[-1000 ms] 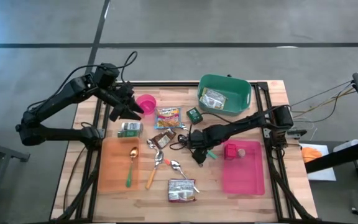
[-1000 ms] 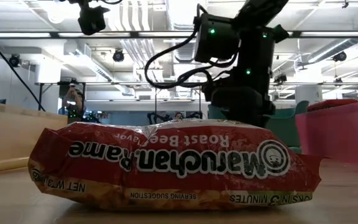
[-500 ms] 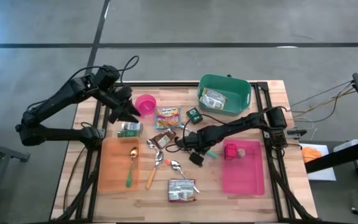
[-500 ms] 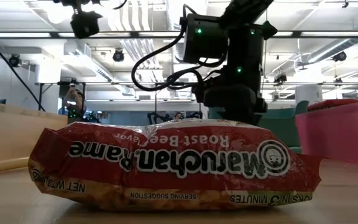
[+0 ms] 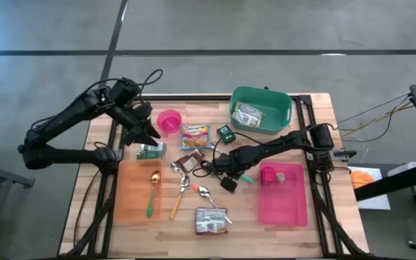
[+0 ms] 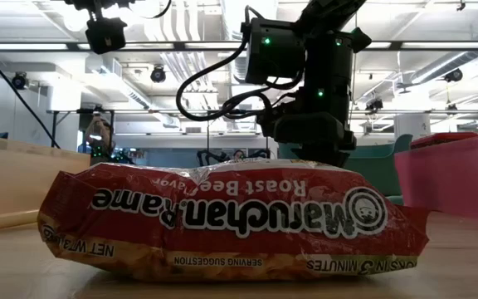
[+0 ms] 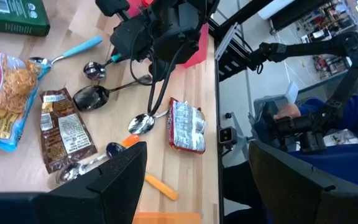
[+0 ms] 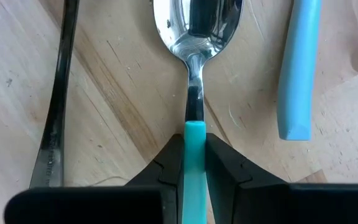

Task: Pick & Place Food Item
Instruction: Put the light green spoon into the orange bin

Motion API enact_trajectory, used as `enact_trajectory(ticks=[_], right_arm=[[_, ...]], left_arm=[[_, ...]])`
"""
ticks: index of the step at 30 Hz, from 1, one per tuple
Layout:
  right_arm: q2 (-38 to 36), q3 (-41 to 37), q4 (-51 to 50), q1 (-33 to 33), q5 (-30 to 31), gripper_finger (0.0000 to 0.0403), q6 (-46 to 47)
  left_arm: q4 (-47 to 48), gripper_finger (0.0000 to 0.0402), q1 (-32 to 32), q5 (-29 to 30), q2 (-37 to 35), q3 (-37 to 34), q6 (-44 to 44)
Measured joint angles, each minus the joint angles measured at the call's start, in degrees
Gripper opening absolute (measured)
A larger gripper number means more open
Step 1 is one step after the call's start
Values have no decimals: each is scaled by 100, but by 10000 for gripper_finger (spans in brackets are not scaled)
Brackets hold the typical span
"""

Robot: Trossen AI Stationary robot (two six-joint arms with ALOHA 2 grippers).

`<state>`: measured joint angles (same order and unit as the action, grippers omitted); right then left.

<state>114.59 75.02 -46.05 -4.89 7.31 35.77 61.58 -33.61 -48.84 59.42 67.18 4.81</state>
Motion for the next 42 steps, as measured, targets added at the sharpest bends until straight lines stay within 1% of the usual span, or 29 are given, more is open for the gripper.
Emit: enact_trajectory(ticks=[6, 8, 15, 20, 25, 29, 34, 39, 42], right_arm=[[-21, 50, -21, 0, 16, 34, 4], [-40, 60, -4, 3, 73, 34, 6], [-264, 61, 7, 10, 140, 34, 29], [-600, 61, 36, 13, 105, 34, 205], [-1072, 61, 119, 4, 301, 34, 493], [-1461, 63, 410, 11, 532, 34, 720], [-1903, 63, 925, 23, 978, 34, 808], [-2171, 63, 1672, 99, 1227, 34, 819], [-2294, 63, 2233, 149, 1374, 34, 783]], left_arm=[[-3, 283, 0, 15, 2, 0, 47], [-4, 283, 0, 112, 2, 0, 108], [-7, 283, -2, 151, 2, 0, 124], [-18, 283, -2, 151, 2, 0, 120], [-224, 283, -2, 206, 0, 0, 159], [-616, 283, -2, 502, 0, 0, 508], [-1196, 283, 0, 890, -2, 0, 935], [-1772, 283, 28, 1205, -5, 0, 1201], [-2048, 283, 37, 1226, -2, 0, 1337]])
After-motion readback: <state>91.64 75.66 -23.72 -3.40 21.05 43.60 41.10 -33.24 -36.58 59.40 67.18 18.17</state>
